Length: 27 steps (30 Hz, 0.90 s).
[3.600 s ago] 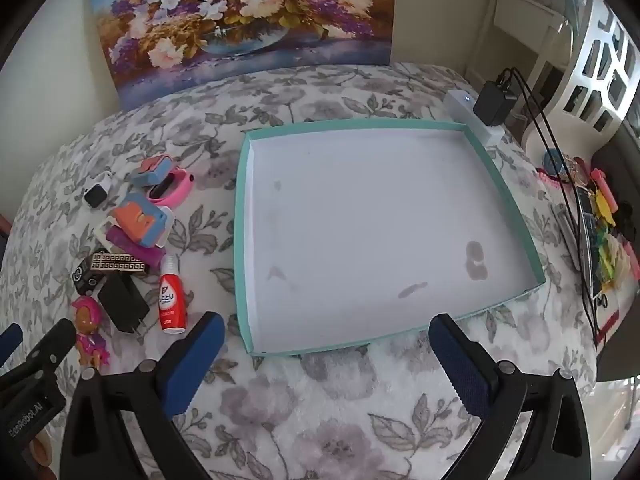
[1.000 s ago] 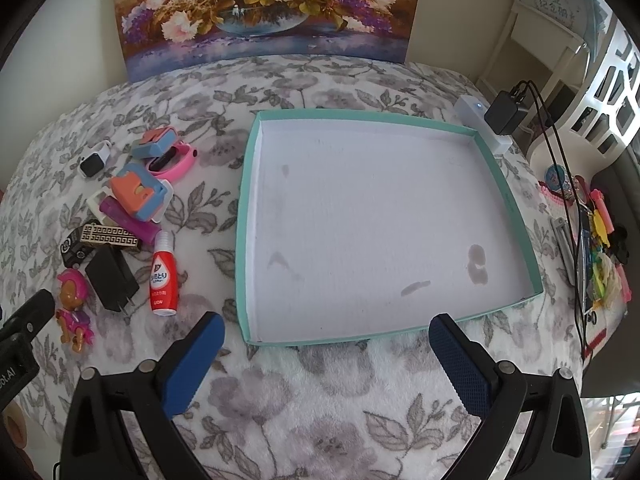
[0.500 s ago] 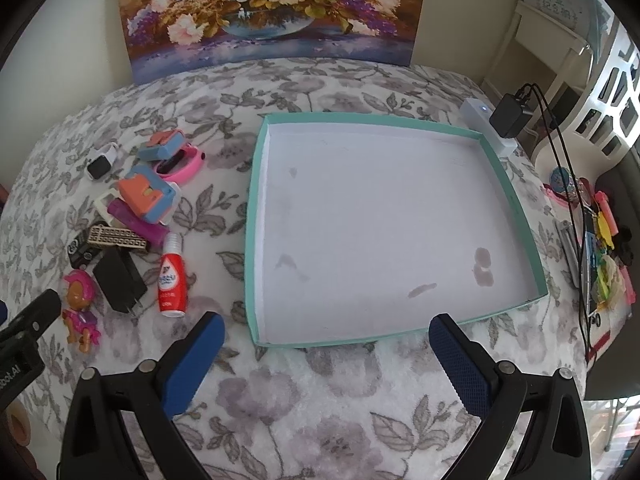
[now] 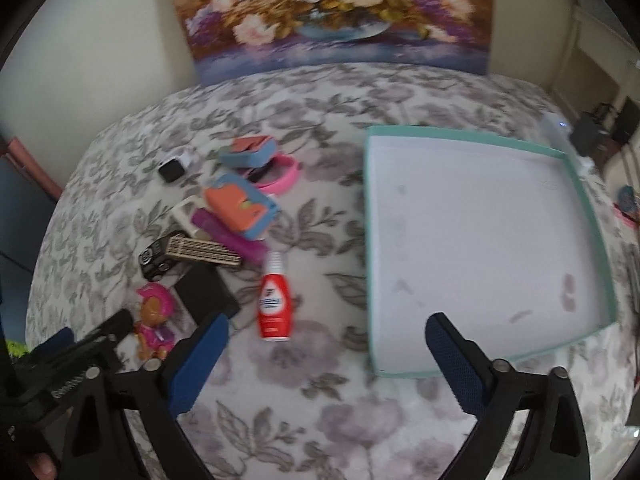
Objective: Organize rigid objects
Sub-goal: 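Grasp the red LION bottle with the right tool while the left tool grasps the pink toy dog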
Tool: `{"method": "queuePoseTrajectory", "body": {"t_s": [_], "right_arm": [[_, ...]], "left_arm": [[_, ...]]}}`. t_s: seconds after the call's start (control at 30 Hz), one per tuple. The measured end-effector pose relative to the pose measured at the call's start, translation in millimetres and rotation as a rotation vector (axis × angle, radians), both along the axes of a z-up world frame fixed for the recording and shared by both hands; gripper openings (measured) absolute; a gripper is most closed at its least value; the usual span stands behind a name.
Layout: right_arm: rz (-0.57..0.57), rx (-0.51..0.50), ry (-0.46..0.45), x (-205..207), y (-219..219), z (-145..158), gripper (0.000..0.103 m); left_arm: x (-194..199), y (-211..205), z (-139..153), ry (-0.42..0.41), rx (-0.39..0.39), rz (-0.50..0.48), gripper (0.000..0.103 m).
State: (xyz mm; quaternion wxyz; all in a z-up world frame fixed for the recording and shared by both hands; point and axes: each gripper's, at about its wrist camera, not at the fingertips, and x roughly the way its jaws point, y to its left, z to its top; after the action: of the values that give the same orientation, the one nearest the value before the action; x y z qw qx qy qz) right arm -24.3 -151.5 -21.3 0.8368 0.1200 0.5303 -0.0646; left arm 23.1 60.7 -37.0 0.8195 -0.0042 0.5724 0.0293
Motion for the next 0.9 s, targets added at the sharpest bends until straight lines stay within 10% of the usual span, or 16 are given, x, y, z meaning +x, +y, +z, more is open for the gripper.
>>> {"method": "queuePoseTrajectory", "body": {"t_s": [0.4, 0.9], "right_arm": [[0.054, 0.052, 0.077, 24.4, 11.7, -33.2, 0.06], [0.098, 0.004, 0.152, 50.3, 27.1, -66.8, 0.048]], "left_arm": [[11.9, -13.5, -26.8, 0.056, -0.01, -0.057, 0.092], [25.9, -28.3, -57.6, 0.114, -0.004, -0.108, 0.064]]}}
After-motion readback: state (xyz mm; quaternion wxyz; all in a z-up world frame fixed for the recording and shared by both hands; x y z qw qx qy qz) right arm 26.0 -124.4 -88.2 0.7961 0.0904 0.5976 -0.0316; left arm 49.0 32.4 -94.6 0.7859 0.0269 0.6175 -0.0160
